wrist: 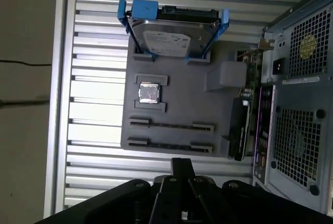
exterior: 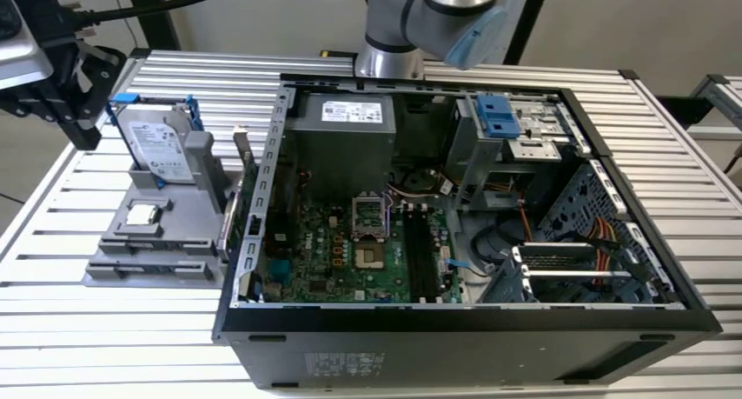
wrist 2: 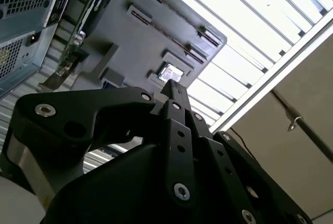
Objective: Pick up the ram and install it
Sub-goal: 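Reach for the ram, then pick up the ram and move it above insertion slot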
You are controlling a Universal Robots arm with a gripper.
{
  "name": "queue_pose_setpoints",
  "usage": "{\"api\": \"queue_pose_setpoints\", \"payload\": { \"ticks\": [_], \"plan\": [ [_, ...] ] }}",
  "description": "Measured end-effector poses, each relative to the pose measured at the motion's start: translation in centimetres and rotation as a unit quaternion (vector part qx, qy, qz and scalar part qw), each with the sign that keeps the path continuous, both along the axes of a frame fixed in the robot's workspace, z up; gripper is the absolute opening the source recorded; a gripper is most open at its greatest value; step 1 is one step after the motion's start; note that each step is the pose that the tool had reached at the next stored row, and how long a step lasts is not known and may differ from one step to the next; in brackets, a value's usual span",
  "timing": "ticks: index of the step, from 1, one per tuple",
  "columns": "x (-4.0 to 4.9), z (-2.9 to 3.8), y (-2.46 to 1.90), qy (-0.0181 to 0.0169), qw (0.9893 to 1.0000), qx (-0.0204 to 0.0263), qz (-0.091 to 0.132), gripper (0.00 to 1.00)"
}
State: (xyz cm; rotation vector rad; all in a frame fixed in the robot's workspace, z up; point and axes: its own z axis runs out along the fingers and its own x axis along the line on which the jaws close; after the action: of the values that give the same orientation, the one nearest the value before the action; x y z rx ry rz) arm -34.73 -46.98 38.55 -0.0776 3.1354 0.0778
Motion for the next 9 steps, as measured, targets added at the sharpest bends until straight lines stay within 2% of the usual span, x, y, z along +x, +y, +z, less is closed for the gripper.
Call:
{"api": "queue_pose_setpoints", "payload": {
  "ticks": [9],
  "plan": [
    [-0.06, -0.01, -0.85, 0.0000, 1.0000, 0.0000, -0.005, 0.00]
  ]
}}
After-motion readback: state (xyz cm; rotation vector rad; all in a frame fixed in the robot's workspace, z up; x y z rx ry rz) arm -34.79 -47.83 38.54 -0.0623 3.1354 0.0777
